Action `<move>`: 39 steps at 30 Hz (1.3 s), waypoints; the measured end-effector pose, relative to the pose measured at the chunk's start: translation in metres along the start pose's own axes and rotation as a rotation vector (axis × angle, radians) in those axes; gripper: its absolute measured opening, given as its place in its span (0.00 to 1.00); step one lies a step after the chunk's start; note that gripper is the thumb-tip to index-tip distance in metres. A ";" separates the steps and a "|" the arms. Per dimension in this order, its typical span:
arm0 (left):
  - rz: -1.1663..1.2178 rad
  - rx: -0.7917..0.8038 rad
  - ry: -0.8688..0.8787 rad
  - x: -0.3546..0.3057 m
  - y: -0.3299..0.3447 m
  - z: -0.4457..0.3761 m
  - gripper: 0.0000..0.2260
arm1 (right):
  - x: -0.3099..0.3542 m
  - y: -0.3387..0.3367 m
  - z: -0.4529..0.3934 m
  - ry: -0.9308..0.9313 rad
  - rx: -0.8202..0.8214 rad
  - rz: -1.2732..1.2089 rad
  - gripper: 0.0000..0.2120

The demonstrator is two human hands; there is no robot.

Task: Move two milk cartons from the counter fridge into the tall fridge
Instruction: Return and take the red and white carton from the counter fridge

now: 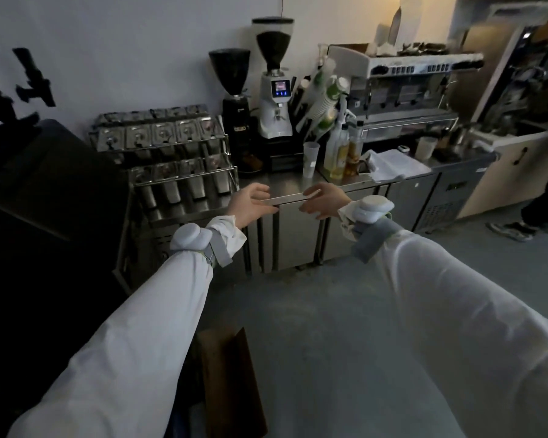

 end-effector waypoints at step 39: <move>0.074 -0.391 -0.041 0.575 0.155 -0.426 0.26 | -0.344 0.321 -0.631 -0.306 -0.068 -0.013 0.23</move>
Point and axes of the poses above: each hand's wrist, its own z-axis away from the middle knuckle, its own y-axis out of the palm, x = y × z, the point moved 5 cm from there along -z, towards the middle knuckle, and after that the axes turned 6 degrees about z, right-handed, at the moved point
